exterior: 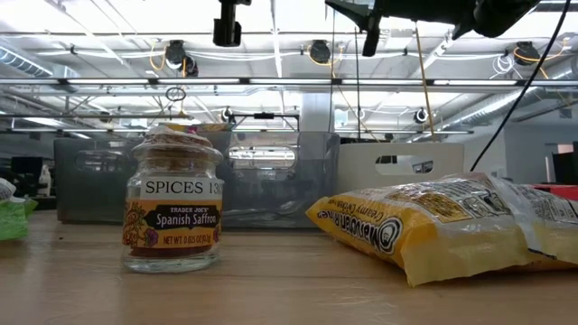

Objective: Pick & Place Food Item
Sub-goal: Put the orange spoon into the right gray bin

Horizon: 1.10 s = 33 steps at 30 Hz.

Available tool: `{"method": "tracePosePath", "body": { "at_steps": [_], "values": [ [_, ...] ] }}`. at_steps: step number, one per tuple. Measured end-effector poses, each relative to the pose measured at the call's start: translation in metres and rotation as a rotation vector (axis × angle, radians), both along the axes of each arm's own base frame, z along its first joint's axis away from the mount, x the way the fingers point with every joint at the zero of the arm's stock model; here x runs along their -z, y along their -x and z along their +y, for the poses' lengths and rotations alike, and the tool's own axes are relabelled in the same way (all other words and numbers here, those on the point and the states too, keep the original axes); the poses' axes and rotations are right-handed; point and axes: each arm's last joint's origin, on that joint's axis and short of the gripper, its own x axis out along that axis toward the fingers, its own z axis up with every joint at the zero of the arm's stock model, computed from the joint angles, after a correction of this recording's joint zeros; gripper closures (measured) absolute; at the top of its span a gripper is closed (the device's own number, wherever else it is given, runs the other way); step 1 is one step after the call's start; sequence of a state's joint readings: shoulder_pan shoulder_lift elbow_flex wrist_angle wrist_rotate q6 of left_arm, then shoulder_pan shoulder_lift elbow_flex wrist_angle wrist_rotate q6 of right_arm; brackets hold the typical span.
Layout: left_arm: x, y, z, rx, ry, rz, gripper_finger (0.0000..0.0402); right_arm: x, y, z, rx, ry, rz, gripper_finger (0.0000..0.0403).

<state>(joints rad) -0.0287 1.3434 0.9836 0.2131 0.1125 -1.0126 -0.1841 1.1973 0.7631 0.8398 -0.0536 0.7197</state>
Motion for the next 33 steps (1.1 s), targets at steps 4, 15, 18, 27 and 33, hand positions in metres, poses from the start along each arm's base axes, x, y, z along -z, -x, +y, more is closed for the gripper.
{"method": "tracePosePath", "body": {
  "at_steps": [4, 15, 18, 27, 33],
  "values": [
    [0.0, 0.0, 0.0, -0.015, 0.008, 0.002, 0.0393, -0.001, 0.001, 0.0, -0.002, -0.003, -0.012, 0.0232],
    [0.004, -0.004, 0.0, -0.013, 0.018, 0.016, 0.0391, 0.002, 0.001, -0.008, 0.012, -0.059, 0.014, 0.0232],
    [0.009, -0.009, 0.0, -0.012, 0.022, 0.034, 0.0394, 0.003, 0.001, -0.009, 0.009, -0.075, 0.018, 0.0232],
    [0.013, -0.013, 0.0, -0.016, 0.039, 0.028, 0.0394, 0.006, 0.0, -0.011, -0.029, -0.077, 0.048, 0.0234],
    [0.011, -0.013, 0.001, -0.018, 0.046, 0.01, 0.0393, 0.008, -0.001, -0.011, -0.028, -0.082, 0.073, 0.0283]
  ]
}}
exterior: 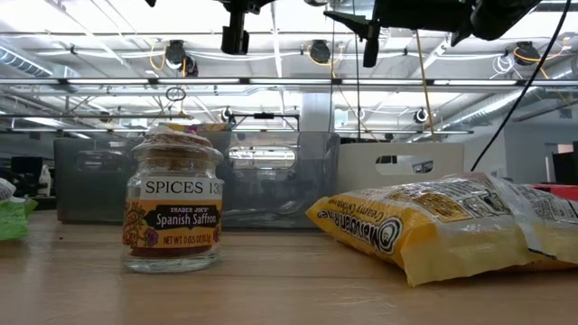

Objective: Pick & Place Food Item
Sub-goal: Put the orange spoon into the right gray bin

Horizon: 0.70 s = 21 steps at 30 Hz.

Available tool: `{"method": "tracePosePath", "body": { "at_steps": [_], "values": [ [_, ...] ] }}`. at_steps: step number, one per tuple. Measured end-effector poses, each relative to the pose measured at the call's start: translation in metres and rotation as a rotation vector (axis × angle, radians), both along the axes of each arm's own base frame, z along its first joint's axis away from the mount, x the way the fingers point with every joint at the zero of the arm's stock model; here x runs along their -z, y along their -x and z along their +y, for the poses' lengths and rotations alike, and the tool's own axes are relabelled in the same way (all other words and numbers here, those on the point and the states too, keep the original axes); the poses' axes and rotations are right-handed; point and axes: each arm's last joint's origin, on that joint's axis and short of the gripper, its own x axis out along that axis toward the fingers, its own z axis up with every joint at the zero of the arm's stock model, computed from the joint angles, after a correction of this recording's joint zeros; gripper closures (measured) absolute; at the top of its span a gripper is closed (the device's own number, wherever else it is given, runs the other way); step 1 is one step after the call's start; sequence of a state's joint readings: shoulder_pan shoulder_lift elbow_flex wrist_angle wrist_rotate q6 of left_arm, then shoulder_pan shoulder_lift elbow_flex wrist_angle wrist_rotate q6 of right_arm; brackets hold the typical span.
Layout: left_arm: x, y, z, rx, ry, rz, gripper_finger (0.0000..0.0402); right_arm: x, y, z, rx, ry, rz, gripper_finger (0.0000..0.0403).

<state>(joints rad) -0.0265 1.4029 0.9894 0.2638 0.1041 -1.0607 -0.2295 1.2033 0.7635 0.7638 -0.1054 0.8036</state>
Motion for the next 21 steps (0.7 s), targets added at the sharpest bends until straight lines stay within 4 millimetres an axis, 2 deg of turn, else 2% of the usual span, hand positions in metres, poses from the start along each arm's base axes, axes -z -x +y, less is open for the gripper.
{"method": "tracePosePath", "body": {
  "at_steps": [6, 14, 21],
  "values": [
    [0.0, 0.0, 0.0, -0.002, 0.015, 0.001, 0.0387, 0.001, 0.0, -0.001, 0.008, -0.003, 0.014, 0.0387],
    [-0.002, -0.001, 0.001, -0.005, 0.023, -0.024, 0.0392, 0.002, 0.0, -0.002, 0.034, 0.0, 0.018, 0.0398],
    [-0.01, -0.001, 0.008, -0.024, -0.003, -0.113, 0.0307, 0.001, 0.0, -0.003, 0.045, 0.002, 0.014, 0.0402]
  ]
}}
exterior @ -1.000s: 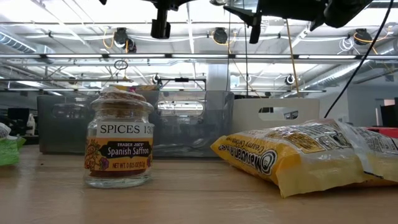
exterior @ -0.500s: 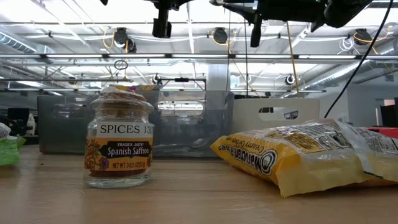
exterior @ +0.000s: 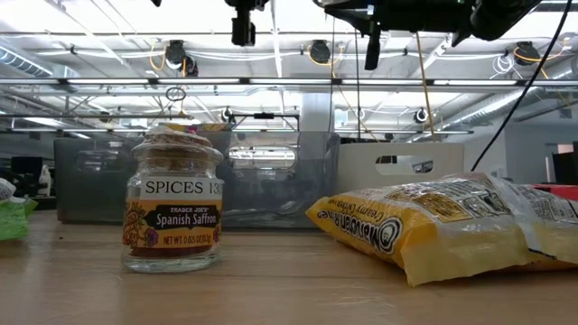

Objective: Pick & Place Food Item
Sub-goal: Put the orange spoon into the right gray bin

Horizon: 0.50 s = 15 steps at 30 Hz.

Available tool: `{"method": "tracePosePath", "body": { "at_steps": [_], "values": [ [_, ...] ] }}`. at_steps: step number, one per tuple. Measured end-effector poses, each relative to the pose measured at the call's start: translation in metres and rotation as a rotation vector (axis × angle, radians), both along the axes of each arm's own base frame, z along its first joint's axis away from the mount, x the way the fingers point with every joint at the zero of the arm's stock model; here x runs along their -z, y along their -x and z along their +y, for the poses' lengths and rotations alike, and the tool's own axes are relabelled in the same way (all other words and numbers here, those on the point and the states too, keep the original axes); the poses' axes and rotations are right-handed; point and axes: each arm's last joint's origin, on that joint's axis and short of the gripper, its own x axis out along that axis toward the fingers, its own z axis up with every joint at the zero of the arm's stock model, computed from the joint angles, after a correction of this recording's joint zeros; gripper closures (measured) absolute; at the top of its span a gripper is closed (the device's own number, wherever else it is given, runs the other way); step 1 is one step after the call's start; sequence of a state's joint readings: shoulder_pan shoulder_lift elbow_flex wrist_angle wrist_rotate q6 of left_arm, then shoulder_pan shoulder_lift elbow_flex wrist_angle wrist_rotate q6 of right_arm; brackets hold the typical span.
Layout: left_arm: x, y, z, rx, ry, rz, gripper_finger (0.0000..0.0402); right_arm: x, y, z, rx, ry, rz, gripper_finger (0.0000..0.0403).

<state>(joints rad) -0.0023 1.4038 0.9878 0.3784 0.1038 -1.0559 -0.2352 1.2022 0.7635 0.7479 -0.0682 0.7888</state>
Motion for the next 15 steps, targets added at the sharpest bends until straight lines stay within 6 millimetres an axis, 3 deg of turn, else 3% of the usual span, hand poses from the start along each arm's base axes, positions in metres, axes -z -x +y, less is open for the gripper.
{"method": "tracePosePath", "body": {
  "at_steps": [7, 15],
  "values": [
    [0.0, 0.0, 0.016, -0.05, -0.001, 0.004, 0.0251, 0.0, 0.0, 0.0, 0.016, 0.004, 0.001, 0.0403],
    [0.005, 0.002, 0.028, -0.09, -0.004, 0.062, 0.0244, -0.001, 0.0, -0.001, 0.043, -0.009, -0.009, 0.0403]
  ]
}}
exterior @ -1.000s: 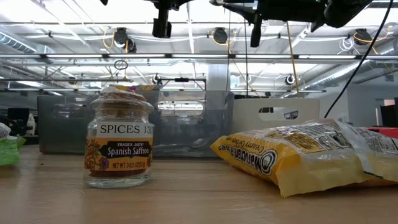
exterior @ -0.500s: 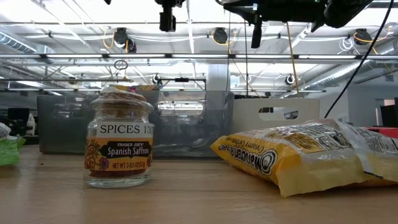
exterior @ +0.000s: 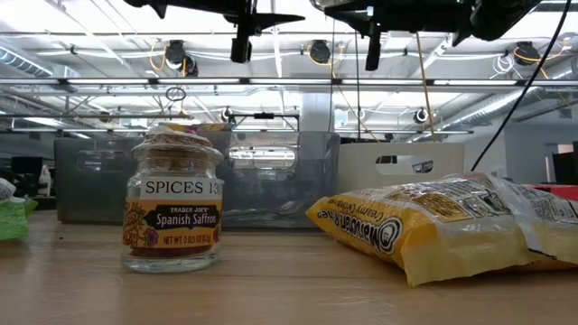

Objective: Pick & Place Food Item
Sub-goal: Put the orange spoon into the right gray bin

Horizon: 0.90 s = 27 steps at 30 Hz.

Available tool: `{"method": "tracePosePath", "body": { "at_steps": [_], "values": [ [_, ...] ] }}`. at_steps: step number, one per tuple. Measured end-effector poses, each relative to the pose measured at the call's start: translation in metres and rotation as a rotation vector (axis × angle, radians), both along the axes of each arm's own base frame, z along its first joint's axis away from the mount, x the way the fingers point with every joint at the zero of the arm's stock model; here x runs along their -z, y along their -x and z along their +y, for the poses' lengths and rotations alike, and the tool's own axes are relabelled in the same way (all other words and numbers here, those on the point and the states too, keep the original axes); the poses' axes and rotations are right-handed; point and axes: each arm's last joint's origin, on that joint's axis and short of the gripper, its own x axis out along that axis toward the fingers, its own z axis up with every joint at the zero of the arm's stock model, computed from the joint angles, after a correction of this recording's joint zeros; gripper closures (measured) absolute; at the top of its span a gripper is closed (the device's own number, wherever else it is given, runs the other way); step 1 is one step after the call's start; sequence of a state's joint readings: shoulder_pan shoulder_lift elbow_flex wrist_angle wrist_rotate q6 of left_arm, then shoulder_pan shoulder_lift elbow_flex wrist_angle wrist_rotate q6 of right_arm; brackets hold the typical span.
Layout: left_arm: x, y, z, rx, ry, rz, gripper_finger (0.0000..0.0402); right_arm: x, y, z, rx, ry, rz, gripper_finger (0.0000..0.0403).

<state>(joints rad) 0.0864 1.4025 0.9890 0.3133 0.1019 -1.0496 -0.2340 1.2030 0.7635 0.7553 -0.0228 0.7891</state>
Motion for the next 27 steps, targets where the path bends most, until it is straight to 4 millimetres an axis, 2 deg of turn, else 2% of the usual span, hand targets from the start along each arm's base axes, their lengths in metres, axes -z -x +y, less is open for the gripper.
{"method": "tracePosePath", "body": {
  "at_steps": [15, 21, 24, 27],
  "values": [
    [-0.001, 0.0, 0.003, -0.042, -0.112, 0.021, 0.0243, 0.002, 0.0, -0.001, 0.029, -0.013, 0.015, 0.0403],
    [-0.031, -0.003, 0.003, -0.104, -0.314, 0.174, 0.0243, 0.003, 0.0, -0.002, 0.047, -0.02, 0.023, 0.0403],
    [-0.049, -0.009, 0.005, -0.109, -0.357, 0.264, 0.0243, 0.003, 0.0, -0.003, 0.077, -0.025, 0.022, 0.0403],
    [-0.062, -0.023, 0.007, -0.106, -0.382, 0.347, 0.0243, 0.003, 0.0, -0.004, 0.127, -0.031, 0.02, 0.0403]
  ]
}}
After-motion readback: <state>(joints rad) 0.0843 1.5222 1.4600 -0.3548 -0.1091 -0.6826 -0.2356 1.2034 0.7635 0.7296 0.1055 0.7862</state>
